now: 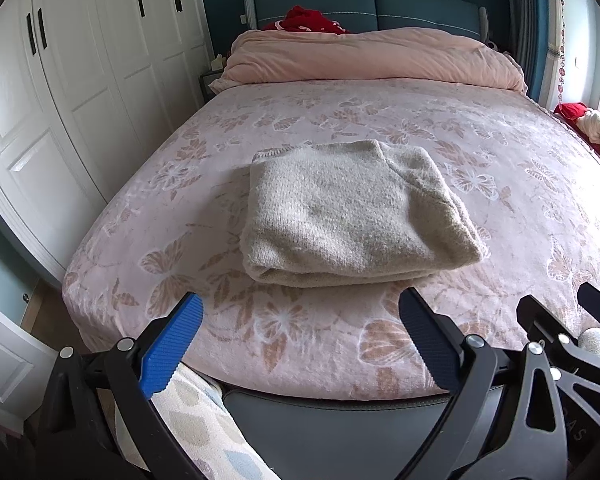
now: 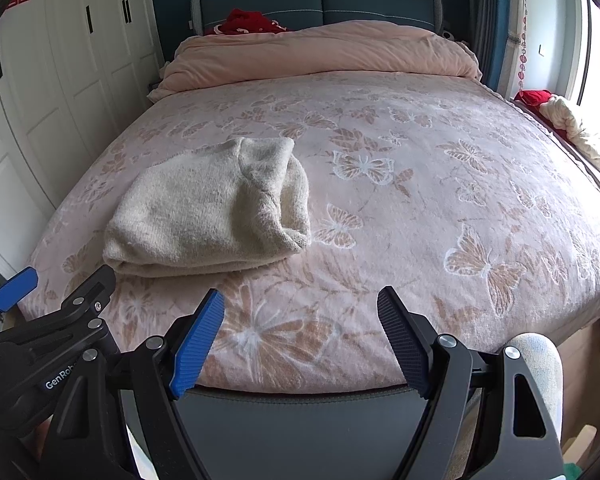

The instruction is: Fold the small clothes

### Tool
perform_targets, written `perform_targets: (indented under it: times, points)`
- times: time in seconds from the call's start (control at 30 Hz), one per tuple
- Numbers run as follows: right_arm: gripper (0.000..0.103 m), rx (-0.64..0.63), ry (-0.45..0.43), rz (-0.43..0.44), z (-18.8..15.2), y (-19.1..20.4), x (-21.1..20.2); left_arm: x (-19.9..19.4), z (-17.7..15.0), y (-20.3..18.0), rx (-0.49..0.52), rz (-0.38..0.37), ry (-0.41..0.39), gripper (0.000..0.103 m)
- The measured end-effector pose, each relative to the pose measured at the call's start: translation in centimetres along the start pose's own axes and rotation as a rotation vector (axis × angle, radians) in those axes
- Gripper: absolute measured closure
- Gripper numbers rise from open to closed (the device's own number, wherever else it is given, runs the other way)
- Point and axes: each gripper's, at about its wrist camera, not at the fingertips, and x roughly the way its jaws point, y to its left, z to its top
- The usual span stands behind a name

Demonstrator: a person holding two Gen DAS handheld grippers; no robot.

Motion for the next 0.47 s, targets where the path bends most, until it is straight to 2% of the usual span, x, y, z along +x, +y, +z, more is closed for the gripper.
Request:
perform_targets:
  times: [0.47]
  points:
    - [0.026, -0.004, -0.002, -0.007, -0.25, -0.03, 0.03, -0.07, 0.05, -0.03, -0.008, 0.009, 0.0, 0.011]
